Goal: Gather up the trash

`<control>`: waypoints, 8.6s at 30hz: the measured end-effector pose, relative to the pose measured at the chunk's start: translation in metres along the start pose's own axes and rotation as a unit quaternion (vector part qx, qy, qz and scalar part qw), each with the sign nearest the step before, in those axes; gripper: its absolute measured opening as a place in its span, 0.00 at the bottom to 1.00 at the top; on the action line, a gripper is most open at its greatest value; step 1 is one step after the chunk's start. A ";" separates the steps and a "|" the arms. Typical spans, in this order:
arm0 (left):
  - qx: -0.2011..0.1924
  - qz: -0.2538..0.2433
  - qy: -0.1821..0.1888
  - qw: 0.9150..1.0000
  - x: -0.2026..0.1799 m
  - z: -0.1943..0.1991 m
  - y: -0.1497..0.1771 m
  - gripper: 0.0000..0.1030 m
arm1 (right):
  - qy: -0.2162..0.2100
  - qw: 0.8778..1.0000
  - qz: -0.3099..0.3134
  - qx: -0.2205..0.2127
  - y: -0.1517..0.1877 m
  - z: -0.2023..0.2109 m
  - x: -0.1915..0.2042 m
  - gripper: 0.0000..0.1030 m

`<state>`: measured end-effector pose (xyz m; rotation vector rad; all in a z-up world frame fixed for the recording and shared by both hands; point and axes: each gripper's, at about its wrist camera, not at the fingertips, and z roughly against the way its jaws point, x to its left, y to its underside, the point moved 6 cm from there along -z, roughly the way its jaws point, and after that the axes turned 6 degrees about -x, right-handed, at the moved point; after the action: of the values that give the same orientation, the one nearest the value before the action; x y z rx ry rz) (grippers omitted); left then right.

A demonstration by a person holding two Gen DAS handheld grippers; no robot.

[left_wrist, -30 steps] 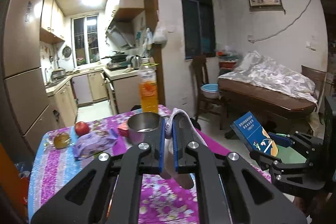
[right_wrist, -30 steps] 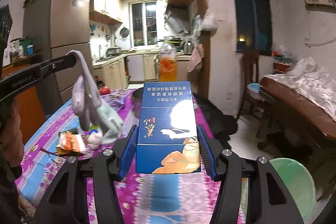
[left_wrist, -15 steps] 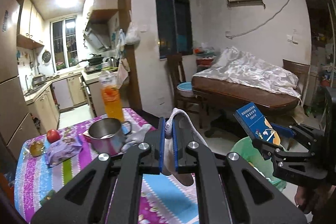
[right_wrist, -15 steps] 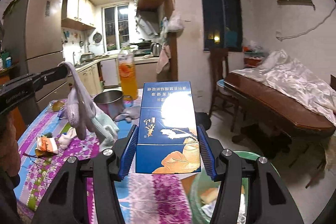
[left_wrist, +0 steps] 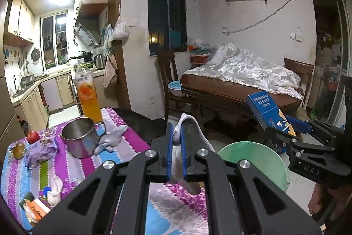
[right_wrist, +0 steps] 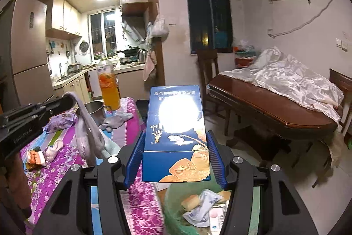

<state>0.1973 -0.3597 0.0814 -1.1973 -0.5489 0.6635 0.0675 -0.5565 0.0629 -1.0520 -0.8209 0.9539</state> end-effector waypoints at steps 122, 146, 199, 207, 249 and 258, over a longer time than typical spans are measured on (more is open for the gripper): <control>0.139 0.275 -0.299 0.903 0.357 0.135 0.191 0.79 | -0.255 0.955 0.092 0.119 0.104 -0.086 0.286 0.91; 0.105 0.280 -0.245 0.922 0.369 0.148 0.187 0.41 | -0.357 0.907 0.107 0.194 0.138 -0.130 0.418 0.75; 0.041 0.235 -0.320 0.917 0.375 0.201 0.171 0.41 | -0.320 0.927 0.159 0.112 0.126 -0.090 0.519 0.50; 0.031 0.190 -0.289 0.938 0.324 0.184 0.143 0.41 | -0.287 0.944 0.147 0.074 0.097 -0.074 0.469 0.50; -0.008 0.020 -0.075 0.997 0.042 0.054 0.043 0.41 | -0.048 0.997 0.064 0.001 0.021 -0.010 0.095 0.50; -0.010 0.000 -0.029 1.000 -0.016 0.021 0.029 0.41 | 0.013 0.999 0.046 0.012 0.021 -0.010 0.000 0.50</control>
<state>0.1666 -0.3514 0.0585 -1.1988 -0.6059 0.6961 0.0711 -0.5553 0.0402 -1.0865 -0.7423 1.0241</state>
